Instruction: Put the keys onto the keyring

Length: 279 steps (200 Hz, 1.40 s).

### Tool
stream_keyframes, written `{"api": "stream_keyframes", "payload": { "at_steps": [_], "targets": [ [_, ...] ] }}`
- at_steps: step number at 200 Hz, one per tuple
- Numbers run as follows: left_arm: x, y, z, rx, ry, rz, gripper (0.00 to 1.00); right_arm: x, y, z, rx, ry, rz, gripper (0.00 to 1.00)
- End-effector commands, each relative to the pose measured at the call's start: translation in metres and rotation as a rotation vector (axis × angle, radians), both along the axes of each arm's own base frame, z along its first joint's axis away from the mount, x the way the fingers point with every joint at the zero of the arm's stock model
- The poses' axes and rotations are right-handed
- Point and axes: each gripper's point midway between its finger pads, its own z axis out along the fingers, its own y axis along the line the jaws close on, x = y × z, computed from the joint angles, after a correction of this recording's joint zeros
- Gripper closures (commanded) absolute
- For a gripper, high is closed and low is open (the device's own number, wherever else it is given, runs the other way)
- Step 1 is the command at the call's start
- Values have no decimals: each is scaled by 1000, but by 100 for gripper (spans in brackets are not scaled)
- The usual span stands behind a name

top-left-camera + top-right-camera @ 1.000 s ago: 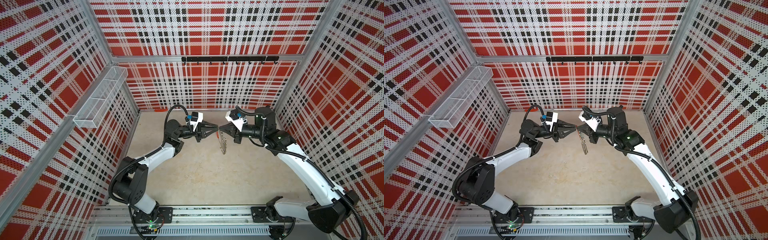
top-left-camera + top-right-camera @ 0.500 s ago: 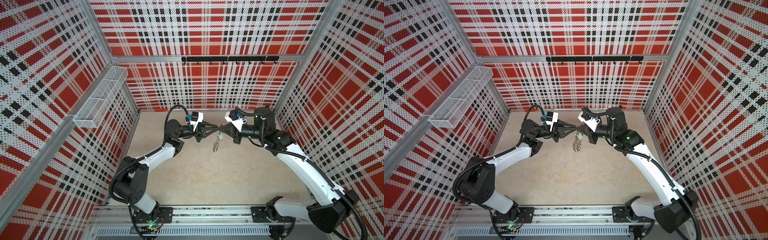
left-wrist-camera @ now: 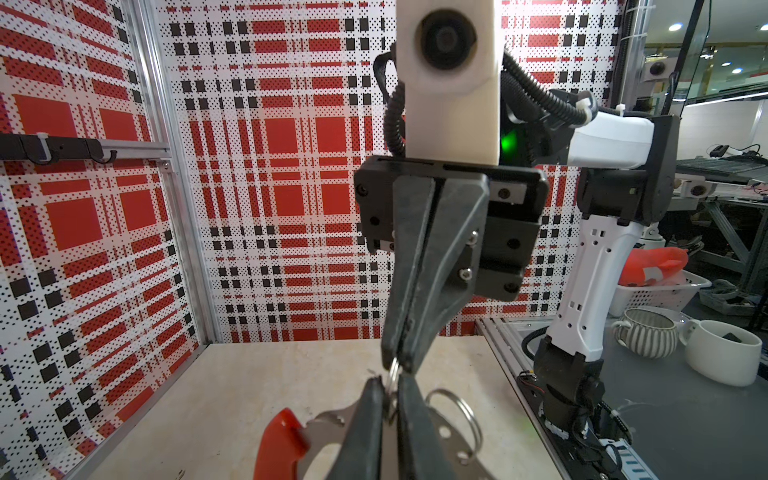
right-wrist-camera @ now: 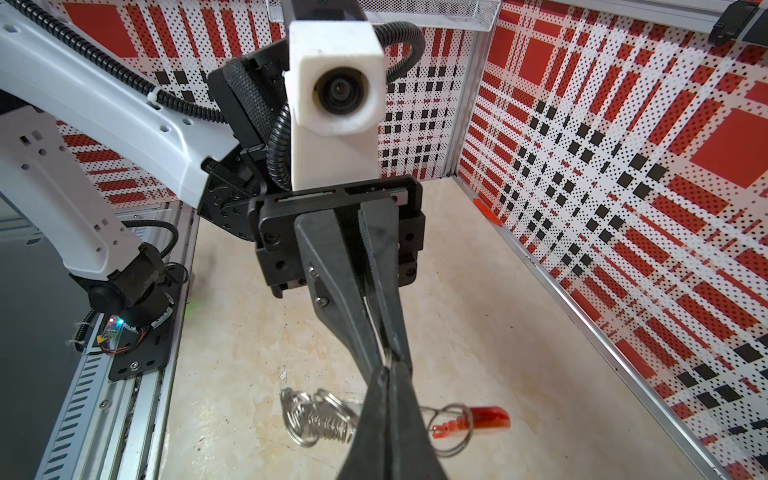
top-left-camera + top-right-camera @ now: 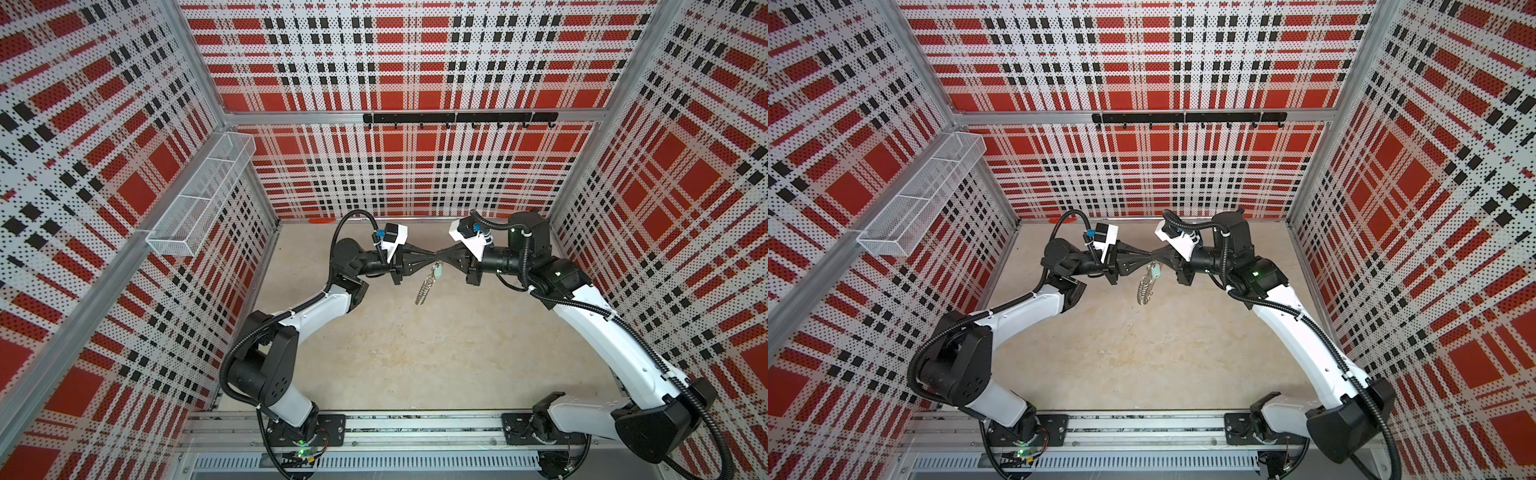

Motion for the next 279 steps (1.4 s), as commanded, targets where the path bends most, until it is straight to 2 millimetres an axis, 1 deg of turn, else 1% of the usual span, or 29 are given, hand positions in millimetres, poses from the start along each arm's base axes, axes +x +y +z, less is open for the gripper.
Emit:
{"api": "stream_keyframes", "payload": {
  "at_steps": [1, 21, 58, 60, 65, 68, 82, 94, 101, 106, 120, 139, 151, 161, 171, 202, 224, 263, 279],
  "targets": [
    [-3, -1, 15, -19, -45, -15, 89, -5, 6, 16, 20, -53, 39, 100],
    [-2, -1, 15, -16, -42, -23, 100, -4, 6, 17, 23, -54, 37, 100],
    [-4, -3, 14, -15, -36, -37, 100, -3, 6, 22, 51, -62, 20, 100],
    [-4, -3, 14, -16, -36, -38, 100, -3, 5, 23, 56, -64, 16, 96],
    [-3, -3, 14, -19, -35, -32, 100, -2, 4, 25, 66, -71, 1, 81],
    [-3, -3, 15, -22, -33, -29, 100, -1, 3, 28, 77, -75, -12, 76],
    [-1, -3, 20, -43, -26, -14, 100, 6, -7, 38, 119, -97, -105, 71],
    [2, -3, 26, -70, 5, -3, 100, 13, -21, 46, 167, -119, -216, 72],
    [2, -2, 29, -87, 18, -3, 100, 15, -29, 49, 195, -127, -265, 72],
    [1, -2, 32, -103, 22, -8, 100, 14, -33, 52, 216, -133, -283, 74],
    [-3, 1, 40, -149, 35, -26, 100, 11, -41, 49, 243, -124, -296, 75],
    [-13, 8, 49, -223, 29, -68, 100, 8, -47, 37, 254, -98, -283, 74],
    [-21, 15, 55, -277, 22, -106, 100, 2, -45, 29, 258, -98, -252, 70],
    [-28, 20, 58, -314, 17, -145, 100, -4, -42, 25, 265, -101, -214, 63],
    [-29, 22, 61, -329, 30, -169, 100, -7, -40, 22, 274, -101, -190, 60],
    [-29, 19, 62, -326, 42, -173, 100, -9, -27, 22, 278, -73, -110, 59],
    [-22, 16, 63, -313, 52, -131, 100, -7, -18, 18, 274, -43, -68, 57],
    [-12, 14, 60, -286, 54, -59, 100, -3, -9, 15, 274, -39, -43, 55],
    [-12, 12, 59, -280, 53, -53, 100, 2, -7, 14, 272, -38, -43, 55]
  ]
}}
